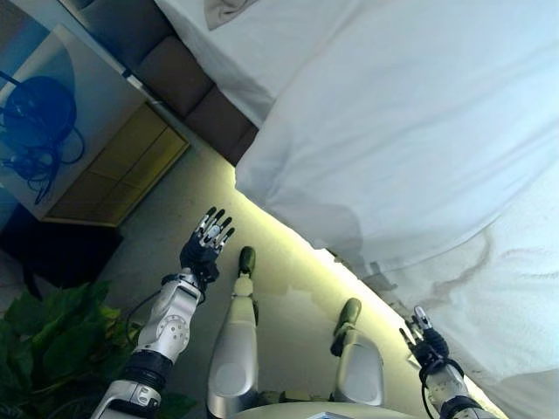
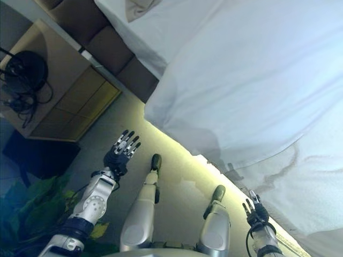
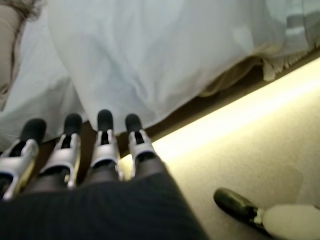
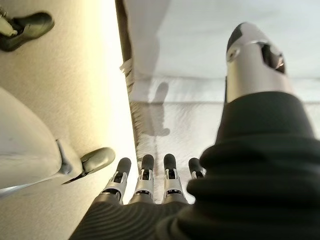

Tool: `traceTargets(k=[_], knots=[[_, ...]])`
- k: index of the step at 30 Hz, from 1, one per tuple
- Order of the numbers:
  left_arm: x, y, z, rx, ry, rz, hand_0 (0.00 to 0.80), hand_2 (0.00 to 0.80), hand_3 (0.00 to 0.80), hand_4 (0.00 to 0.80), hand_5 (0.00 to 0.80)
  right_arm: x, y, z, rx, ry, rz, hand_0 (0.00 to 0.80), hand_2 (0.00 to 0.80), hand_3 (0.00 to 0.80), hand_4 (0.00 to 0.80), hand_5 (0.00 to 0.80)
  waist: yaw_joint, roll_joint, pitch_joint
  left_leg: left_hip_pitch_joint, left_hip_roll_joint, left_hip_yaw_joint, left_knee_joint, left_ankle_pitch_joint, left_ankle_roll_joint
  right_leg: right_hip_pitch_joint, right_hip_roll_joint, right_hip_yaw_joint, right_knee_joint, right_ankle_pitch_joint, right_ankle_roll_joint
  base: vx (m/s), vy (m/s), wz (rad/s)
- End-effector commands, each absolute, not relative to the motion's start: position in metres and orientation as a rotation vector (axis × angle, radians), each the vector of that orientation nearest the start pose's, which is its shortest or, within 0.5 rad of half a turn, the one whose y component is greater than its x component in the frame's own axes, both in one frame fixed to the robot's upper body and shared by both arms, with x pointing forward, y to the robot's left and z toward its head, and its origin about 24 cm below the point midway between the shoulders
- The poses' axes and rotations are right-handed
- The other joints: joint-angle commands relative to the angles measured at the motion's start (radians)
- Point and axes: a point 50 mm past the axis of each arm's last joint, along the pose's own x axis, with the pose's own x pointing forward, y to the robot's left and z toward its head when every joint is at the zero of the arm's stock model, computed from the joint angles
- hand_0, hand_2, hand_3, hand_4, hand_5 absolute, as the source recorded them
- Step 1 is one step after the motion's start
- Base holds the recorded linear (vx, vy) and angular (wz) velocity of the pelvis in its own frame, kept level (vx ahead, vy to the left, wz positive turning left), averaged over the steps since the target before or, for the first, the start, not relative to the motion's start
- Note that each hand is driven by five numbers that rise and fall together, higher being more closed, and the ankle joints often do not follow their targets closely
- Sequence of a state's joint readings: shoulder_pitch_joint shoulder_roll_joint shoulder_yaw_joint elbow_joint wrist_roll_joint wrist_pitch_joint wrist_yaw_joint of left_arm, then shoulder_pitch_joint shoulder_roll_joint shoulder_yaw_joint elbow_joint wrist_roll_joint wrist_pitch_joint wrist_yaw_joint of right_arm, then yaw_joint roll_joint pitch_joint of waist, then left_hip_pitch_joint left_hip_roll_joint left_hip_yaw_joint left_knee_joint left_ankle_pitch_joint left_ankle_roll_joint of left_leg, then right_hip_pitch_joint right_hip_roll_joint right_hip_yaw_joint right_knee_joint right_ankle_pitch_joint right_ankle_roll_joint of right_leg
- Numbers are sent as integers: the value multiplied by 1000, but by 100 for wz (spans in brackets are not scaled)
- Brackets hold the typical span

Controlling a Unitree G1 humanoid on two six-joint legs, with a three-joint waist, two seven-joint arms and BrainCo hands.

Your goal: Make the bed neatly

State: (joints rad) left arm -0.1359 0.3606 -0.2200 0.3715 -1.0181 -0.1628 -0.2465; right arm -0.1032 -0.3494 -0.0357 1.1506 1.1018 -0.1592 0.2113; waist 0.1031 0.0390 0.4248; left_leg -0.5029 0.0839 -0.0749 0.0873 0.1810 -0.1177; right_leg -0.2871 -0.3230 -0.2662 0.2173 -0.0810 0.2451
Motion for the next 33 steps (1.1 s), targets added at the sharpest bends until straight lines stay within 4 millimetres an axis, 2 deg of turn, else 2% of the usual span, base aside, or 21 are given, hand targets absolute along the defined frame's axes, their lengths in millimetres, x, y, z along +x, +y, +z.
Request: traceTargets(k=[1,7,14,17,21,25,33], knots=[[290,172,45,-657,-65,-277,0,0,0,0,0,183,-318,-92,640,489,-660,0,0,0,0,0,27,16,45,-11,-1,20,85,-98,25,-122,-30,13,-64,221,-18,-20,-11,-4],[293,165,65,-636,-104,-345,0,0,0,0,0,213,-349,-57,608,401,-744,0,0,0,0,0,47,45,76,-65,-16,21,98,-86,27,-162,-49,-4,-57,231,-14,-19,-41,0],[289,165,77,-649,-144,-402,0,0,0,0,0,219,-375,-35,606,353,-808,0,0,0,0,0,66,69,95,-126,-38,10,122,-77,34,-226,-67,-13,-24,233,-9,4,-38,7],[287,165,79,-645,-153,-419,0,0,0,0,0,218,-376,-35,635,360,-813,0,0,0,0,0,71,72,95,-150,-45,6,131,-76,37,-255,-72,-14,-8,232,-10,18,-26,12],[285,166,79,-649,-163,-420,0,0,0,0,0,210,-369,-47,660,406,-813,0,0,0,0,0,71,73,95,-163,-49,6,143,-78,39,-277,-79,-11,13,229,-12,39,-4,9],[284,163,80,-677,-186,-421,0,0,0,0,0,205,-369,-51,692,394,-800,0,0,0,0,0,66,97,95,-175,-59,6,145,-77,45,-309,-87,8,34,222,-9,39,66,3],[281,160,88,-713,-233,-445,0,0,0,0,0,226,-367,-34,577,350,-634,0,0,0,0,0,78,138,95,-207,-77,-7,156,-68,45,-364,-107,19,55,222,-6,26,32,2]])
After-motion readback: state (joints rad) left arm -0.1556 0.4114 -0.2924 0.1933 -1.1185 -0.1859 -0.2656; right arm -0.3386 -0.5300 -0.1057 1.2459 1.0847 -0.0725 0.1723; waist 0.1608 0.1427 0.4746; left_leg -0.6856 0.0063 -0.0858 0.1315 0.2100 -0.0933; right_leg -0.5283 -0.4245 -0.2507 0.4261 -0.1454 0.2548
